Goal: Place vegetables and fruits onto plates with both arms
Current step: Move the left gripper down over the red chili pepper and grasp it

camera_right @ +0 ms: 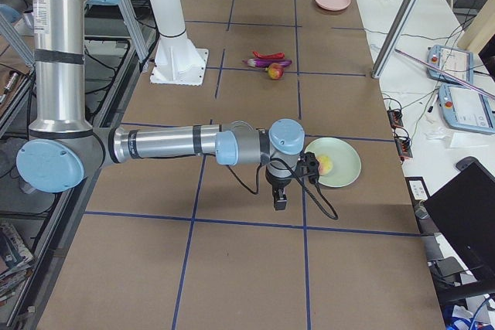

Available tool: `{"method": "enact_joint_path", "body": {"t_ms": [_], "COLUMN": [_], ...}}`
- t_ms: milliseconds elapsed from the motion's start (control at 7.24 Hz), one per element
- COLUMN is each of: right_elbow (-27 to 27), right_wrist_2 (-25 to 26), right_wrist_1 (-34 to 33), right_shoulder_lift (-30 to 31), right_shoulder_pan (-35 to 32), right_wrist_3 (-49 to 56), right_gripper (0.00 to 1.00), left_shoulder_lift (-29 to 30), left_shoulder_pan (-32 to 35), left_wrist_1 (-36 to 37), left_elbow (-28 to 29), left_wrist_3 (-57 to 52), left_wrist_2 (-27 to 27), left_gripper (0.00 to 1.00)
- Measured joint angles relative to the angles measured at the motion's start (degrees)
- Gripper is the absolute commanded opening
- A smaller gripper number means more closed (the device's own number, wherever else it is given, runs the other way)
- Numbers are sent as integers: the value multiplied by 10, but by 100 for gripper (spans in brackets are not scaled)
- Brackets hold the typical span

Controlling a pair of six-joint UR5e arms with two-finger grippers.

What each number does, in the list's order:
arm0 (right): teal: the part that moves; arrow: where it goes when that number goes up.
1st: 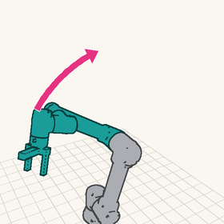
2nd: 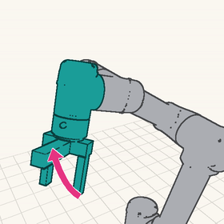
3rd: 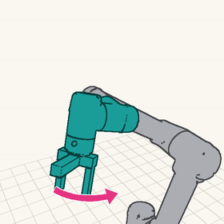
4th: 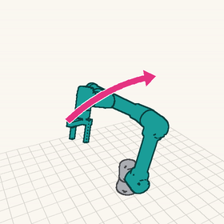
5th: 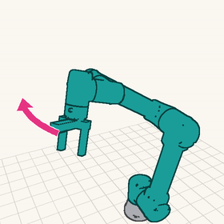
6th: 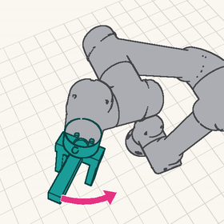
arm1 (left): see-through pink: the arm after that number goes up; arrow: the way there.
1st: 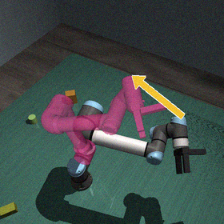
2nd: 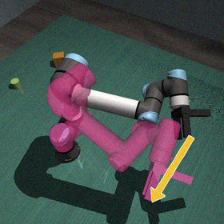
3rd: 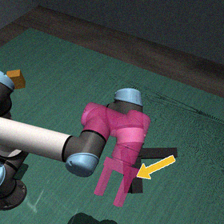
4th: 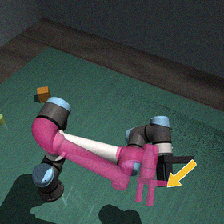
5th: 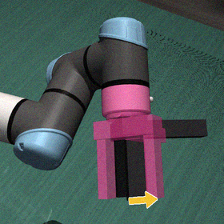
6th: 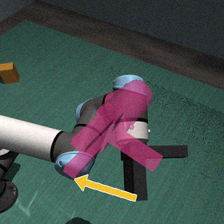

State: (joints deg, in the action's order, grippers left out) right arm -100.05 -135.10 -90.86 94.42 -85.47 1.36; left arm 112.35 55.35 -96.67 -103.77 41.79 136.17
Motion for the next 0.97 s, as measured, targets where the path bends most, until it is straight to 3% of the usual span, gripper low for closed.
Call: {"method": "enact_joint_path", "body": {"t_ms": [552, 691, 967], "right_elbow": [-8, -8, -8], "right_wrist_2": [1, 0, 0], "right_wrist_1": [0, 0, 0], "right_shoulder_lift": [7, 7, 7], "right_shoulder_pan": [-1, -1, -1], "right_wrist_3": [2, 1, 0], "right_gripper": [100, 100, 100], "left_shoulder_lift": [147, 171, 175], "left_shoulder_pan": [-208, -245, -278], "left_wrist_1": [1, 2, 1], "left_elbow": [50, 74, 101], "left_wrist_3": [265, 291, 304], "left_wrist_2": [-204, -252, -299], "left_gripper": [100, 91, 77]}}
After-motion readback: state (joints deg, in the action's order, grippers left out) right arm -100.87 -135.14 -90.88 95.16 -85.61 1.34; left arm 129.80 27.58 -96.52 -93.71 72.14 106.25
